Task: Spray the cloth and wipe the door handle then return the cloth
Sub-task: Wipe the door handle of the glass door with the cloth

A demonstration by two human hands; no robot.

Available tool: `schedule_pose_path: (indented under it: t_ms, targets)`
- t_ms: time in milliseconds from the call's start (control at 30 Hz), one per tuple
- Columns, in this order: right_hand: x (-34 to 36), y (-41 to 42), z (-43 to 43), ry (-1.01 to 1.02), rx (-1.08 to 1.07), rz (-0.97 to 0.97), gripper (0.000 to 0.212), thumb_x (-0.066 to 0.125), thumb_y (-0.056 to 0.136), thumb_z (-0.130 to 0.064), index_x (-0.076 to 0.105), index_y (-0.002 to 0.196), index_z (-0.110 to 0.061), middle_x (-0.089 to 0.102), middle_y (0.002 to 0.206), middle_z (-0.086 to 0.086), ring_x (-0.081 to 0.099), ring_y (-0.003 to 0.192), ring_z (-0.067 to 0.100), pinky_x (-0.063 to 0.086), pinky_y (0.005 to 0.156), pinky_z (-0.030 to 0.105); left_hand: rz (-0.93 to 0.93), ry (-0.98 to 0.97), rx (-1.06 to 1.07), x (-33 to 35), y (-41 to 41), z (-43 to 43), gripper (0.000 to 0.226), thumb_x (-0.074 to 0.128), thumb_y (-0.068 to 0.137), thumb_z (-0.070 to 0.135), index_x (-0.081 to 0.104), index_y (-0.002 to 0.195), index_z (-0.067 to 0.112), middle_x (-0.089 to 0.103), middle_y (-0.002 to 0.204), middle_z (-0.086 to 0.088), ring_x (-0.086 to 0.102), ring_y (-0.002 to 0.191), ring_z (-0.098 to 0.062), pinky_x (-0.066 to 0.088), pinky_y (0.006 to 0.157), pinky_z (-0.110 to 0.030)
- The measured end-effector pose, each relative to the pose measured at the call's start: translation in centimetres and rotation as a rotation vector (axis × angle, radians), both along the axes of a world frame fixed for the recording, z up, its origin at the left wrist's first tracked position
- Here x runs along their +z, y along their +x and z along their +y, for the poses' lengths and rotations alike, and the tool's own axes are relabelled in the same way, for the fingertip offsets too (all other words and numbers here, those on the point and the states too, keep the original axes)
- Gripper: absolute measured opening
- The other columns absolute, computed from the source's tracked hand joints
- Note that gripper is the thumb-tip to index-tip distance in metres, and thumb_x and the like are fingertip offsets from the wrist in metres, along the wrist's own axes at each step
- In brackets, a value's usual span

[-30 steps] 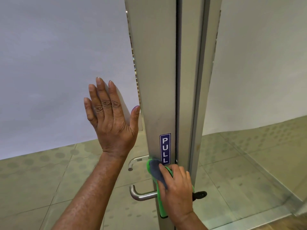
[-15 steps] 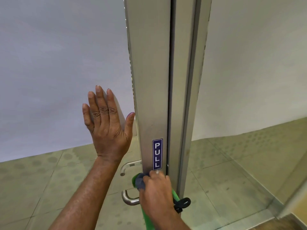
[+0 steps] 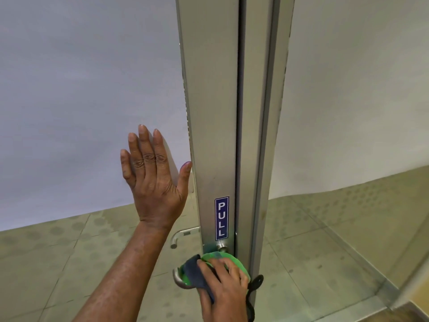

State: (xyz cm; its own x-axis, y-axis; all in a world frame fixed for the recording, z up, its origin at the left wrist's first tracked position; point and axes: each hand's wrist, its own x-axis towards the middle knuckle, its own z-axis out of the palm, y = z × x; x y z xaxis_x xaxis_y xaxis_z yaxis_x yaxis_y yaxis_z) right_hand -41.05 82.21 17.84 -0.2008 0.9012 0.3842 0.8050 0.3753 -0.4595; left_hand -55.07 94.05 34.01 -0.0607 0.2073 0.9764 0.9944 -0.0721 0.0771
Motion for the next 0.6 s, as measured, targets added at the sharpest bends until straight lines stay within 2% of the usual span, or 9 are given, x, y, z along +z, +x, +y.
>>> schedule_pose_path:
  t_ms: [100,133,267,333,400,467,533,600]
  targets:
    - [-0.1,-1.6,-0.4,-0.025,0.058,-0.118,0.065,0.079,0.044,-0.055,0.072,0.108,-0.051,0.074,0.109,-0.021,0.072,0.099,0.012,0.049,0.073,0.031,-0.008,-0.018,-0.015,0.1,-0.1,-0.2,0.082,0.034,0.108,0.057,0.011,0.166,0.004,0.021,0.171,-0.025,-0.013,0.162,-0.017,-0.006,0.133,-0.042]
    - [-0.2,-2.1,-0.3,-0.016,0.077,-0.133,0.064,0.078,0.046,-0.056,0.07,0.11,-0.051,0.074,0.11,-0.021,0.07,0.102,0.011,0.049,0.072,0.03,-0.012,-0.026,-0.027,0.1,-0.1,-0.3,0.081,0.033,0.108,0.057,0.012,0.166,0.004,0.021,0.171,-0.025,-0.014,0.162,-0.017,-0.007,0.133,-0.042]
    - [-0.7,-2.5,0.2,0.078,0.161,-0.191,0.063,0.072,0.06,-0.053,0.059,0.121,-0.052,0.07,0.119,-0.019,0.048,0.118,0.01,0.029,0.082,0.031,-0.028,-0.078,-0.088,0.2,-0.1,-0.9,0.079,0.03,0.11,0.058,0.011,0.166,0.005,0.015,0.173,-0.023,-0.017,0.161,-0.015,-0.01,0.132,-0.041]
    - [-0.9,-1.4,0.5,0.186,0.199,-0.232,0.056,0.075,0.067,-0.049,0.06,0.121,-0.053,0.068,0.125,-0.021,0.048,0.124,0.009,0.028,0.085,0.029,-0.036,-0.108,-0.113,0.3,-0.1,-1.4,0.077,0.028,0.11,0.055,0.01,0.166,0.006,0.013,0.174,-0.022,-0.016,0.161,-0.016,-0.011,0.132,-0.04]
    - [-1.3,0.4,1.0,0.283,0.232,-0.157,0.041,0.074,0.076,-0.039,0.069,0.115,-0.049,0.069,0.127,-0.019,0.052,0.125,0.009,0.028,0.088,0.028,-0.036,-0.135,-0.144,0.4,-0.3,-2.1,0.074,0.028,0.111,0.052,0.009,0.167,0.008,0.011,0.176,-0.02,-0.015,0.161,-0.016,-0.01,0.132,-0.04]
    - [-2.1,2.5,1.1,0.296,0.185,0.068,0.04,0.067,0.078,-0.02,0.076,0.112,-0.038,0.068,0.129,-0.014,0.05,0.128,0.011,0.029,0.096,0.026,-0.032,-0.154,-0.181,0.6,-0.6,-2.7,0.07,0.03,0.112,0.048,0.012,0.167,0.009,0.011,0.177,-0.017,-0.011,0.163,-0.017,-0.005,0.133,-0.042]
    - [-2.0,4.2,1.0,0.123,0.17,0.253,0.053,0.067,0.073,0.0,0.077,0.116,-0.028,0.063,0.136,-0.009,0.048,0.137,0.016,0.029,0.112,0.034,-0.032,-0.173,-0.228,0.8,-0.7,-3.5,0.067,0.034,0.112,0.043,0.016,0.167,0.009,0.012,0.177,-0.016,-0.004,0.164,-0.021,0.0,0.133,-0.045]
    - [-1.4,4.7,1.0,-0.024,0.191,0.315,0.058,0.062,0.073,0.009,0.076,0.119,-0.023,0.062,0.138,-0.006,0.045,0.14,0.018,0.029,0.118,0.04,-0.047,-0.188,-0.289,1.0,-0.8,-4.2,0.064,0.036,0.112,0.039,0.021,0.166,0.008,0.015,0.176,-0.016,0.004,0.165,-0.027,0.004,0.133,-0.046]
